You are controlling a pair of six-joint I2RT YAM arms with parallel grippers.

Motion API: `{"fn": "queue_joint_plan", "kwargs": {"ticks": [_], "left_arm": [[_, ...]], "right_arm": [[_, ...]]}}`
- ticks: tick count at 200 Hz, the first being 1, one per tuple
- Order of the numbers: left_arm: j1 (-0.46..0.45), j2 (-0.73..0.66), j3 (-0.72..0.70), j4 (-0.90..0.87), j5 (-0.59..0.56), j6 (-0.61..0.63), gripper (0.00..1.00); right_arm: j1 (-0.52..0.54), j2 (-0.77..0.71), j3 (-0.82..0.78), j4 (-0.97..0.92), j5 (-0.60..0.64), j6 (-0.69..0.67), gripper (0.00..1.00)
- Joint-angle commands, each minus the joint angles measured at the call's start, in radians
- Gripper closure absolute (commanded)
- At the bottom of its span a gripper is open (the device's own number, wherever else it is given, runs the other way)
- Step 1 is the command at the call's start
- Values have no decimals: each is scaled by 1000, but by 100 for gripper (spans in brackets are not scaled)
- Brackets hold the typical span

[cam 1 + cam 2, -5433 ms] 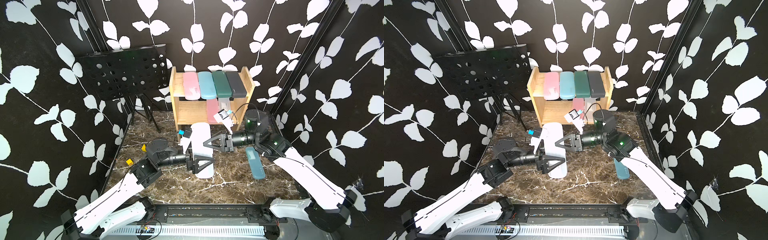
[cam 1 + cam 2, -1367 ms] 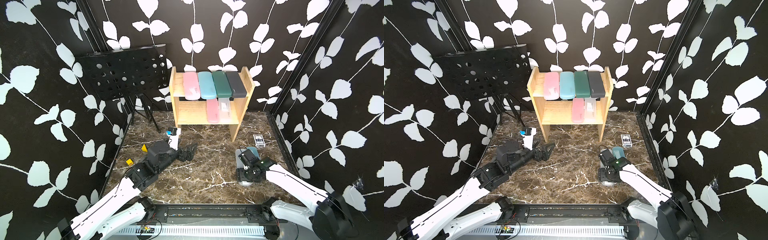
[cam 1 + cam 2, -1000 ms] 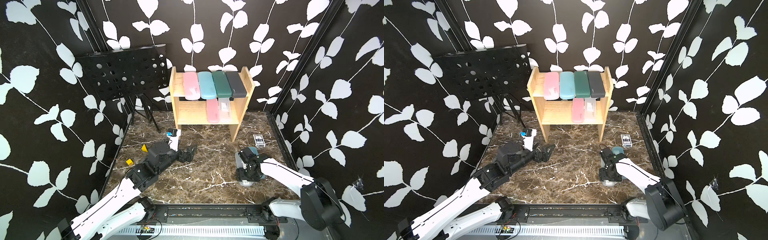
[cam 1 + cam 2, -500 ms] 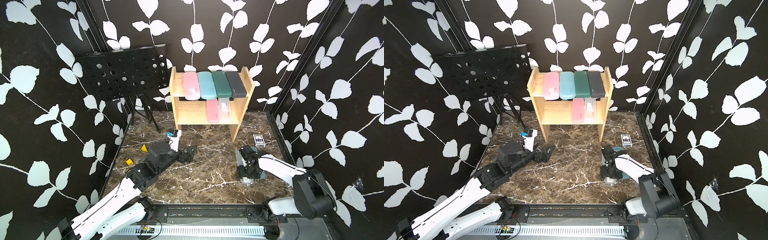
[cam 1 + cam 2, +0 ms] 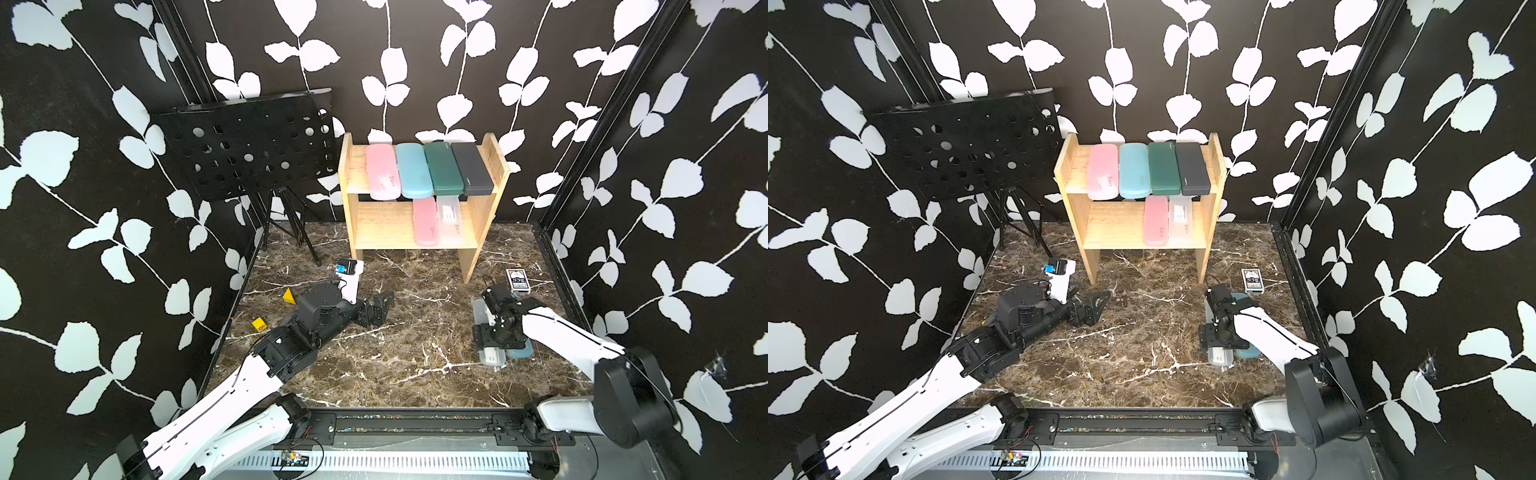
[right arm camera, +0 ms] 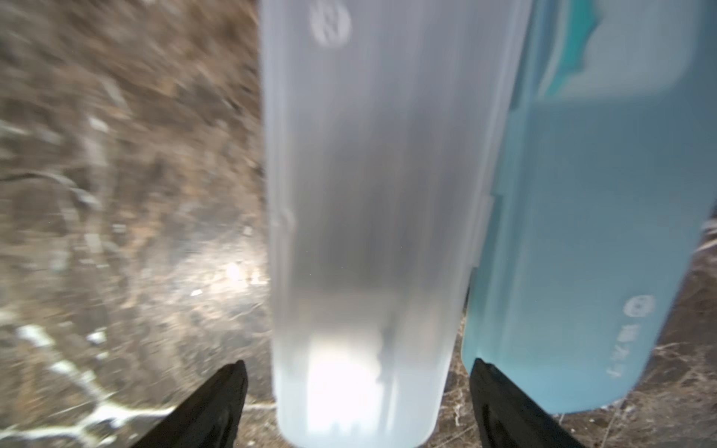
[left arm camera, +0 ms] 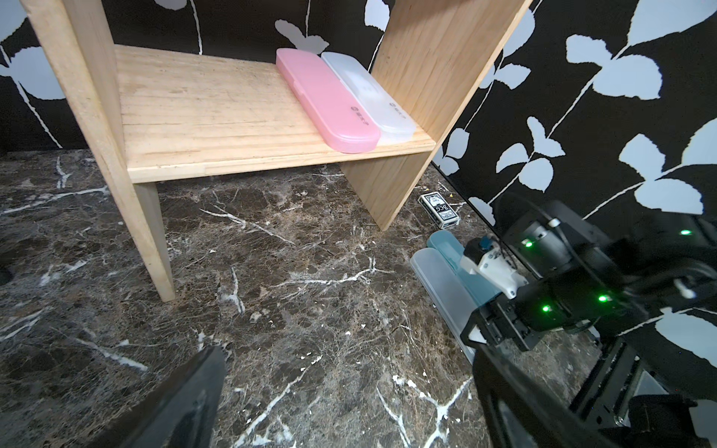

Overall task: Remove the pencil cases from the shelf
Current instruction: Place the pencil case at the center of the board.

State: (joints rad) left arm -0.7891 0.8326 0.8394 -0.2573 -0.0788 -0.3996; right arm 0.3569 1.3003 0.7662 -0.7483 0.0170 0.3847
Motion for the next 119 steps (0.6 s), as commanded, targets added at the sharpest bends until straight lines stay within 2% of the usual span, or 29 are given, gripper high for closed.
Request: {"fn": "queue_joint_plan", "kwargs": {"ticks": [1, 12, 36, 47, 63, 90, 119], "left_arm": [[5, 24, 44, 6, 19, -14, 1], [11, 52, 55, 17, 46, -34, 1], [41, 147, 79, 97, 205, -111, 1], [44, 188, 96, 143, 241, -131, 1], [43, 247, 151, 139, 202, -118, 1], [38, 391, 291, 56, 122, -4, 1], [13, 531, 360, 132, 40, 109, 1]], "right_arm": [[25, -102, 82, -34, -28, -6, 5], [46, -156, 110, -39, -34, 1, 5], [67, -255, 181, -40, -51, 25, 3], [71, -286, 212, -39, -53, 37, 2], [71, -319, 251, -44, -44, 53, 1], [71, -343, 288, -40, -35, 79, 1], [71, -327, 298, -16, -44, 89, 1]]}}
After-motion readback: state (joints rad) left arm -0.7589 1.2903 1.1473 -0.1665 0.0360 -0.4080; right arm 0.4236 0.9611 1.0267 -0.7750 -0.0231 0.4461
